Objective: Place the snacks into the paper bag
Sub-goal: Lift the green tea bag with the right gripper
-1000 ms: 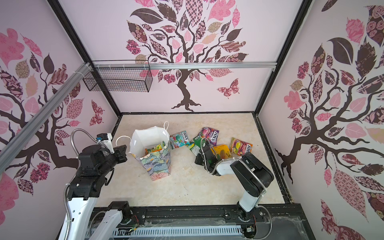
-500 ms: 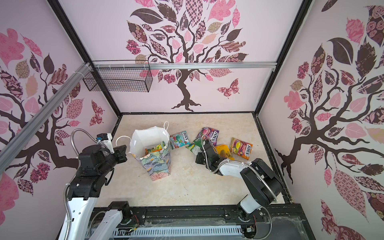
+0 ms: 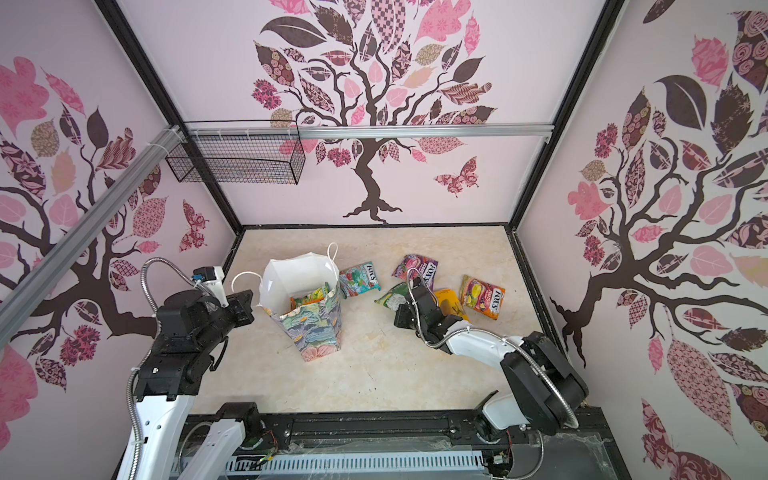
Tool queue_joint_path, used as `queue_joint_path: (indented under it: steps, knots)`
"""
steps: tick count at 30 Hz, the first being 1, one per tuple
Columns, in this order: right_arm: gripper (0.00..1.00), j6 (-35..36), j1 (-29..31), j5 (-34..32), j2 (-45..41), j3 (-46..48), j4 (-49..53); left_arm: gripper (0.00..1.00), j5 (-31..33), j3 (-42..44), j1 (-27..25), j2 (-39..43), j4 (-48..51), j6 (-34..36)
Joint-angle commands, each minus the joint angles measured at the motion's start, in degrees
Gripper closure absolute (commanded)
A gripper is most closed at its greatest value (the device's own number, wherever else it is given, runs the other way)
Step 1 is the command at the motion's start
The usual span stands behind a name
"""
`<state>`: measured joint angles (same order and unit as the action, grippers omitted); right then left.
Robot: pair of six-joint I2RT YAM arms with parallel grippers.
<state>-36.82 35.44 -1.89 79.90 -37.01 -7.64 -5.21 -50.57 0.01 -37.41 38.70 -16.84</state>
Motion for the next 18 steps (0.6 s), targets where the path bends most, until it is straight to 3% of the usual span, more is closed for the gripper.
queue_joint_path:
  steps: [1,18]
  knots:
    - [1.0,2.31,-0.33,-1.01,-5.89,-2.5,2.22,0.97,0.28,-1.12,0.25,0.51,0.15,0.3]
    - [1.0,9.07,-0.25,5.78,-10.95,-13.87,15.02,0.97,-0.28,-0.96,0.2,0.63,-0.02,0.24]
